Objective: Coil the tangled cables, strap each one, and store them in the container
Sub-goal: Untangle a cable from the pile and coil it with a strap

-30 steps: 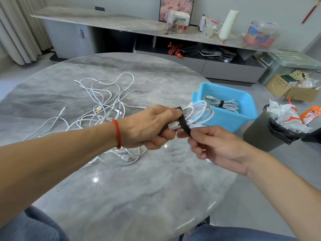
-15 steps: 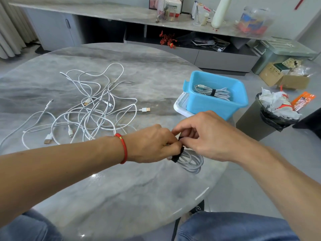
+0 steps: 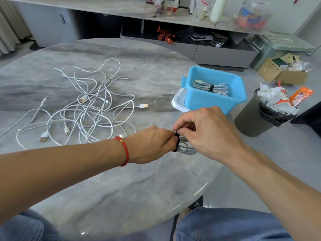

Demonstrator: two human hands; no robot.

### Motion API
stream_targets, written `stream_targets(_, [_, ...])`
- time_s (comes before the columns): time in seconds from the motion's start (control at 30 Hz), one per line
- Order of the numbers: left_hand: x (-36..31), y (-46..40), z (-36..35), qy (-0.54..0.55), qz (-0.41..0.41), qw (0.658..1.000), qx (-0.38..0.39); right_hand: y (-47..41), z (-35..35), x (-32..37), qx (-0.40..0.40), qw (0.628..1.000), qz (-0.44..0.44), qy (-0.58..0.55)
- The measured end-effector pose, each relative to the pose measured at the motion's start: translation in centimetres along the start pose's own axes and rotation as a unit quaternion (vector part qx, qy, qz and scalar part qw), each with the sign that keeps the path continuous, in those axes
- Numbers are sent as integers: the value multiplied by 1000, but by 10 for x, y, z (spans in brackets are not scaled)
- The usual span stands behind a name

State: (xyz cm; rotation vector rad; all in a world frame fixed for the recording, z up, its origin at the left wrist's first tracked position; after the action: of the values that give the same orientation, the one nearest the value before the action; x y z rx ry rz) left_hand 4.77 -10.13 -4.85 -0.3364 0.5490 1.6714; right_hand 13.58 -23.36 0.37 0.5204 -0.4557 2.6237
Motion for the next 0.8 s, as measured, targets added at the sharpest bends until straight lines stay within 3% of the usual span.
stream_targets(0.13, [0,-4,2,48,14,999,-6,2,2,-1,-54,998,1,-8])
stream_targets(0.27, [5,-6,2,134,68,988,38,5,-1,1,-98,995,8,-11])
stream_targets(0.37, [8,-6,3,338,132,929,74,5,-3,-1,-129,991,16,-21])
stream_targets(0.47, [9,-6,2,458,169,864,123,6,-6,-1,-134,990,43,-14])
stream_targets(0.67, [12,-8,12,545,197,791,194,8,-18,-1,-172,980,102,-21])
stream_targets(0.8, [14,-7,16,590,211,755,194,10,-25,-3,-169,978,117,-29])
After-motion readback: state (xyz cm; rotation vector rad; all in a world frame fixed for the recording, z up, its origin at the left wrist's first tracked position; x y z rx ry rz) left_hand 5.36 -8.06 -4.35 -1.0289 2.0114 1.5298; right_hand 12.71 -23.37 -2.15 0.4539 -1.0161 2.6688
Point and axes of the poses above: each hand's wrist, its own y-axis away from the middle knuckle, its own z-axis out of the back of the hand, x = y × z, the point moved 2 cm from there along -y, towards the middle knuckle, and after that the axes turned 7 degrees about z, right-handed, at the moved point
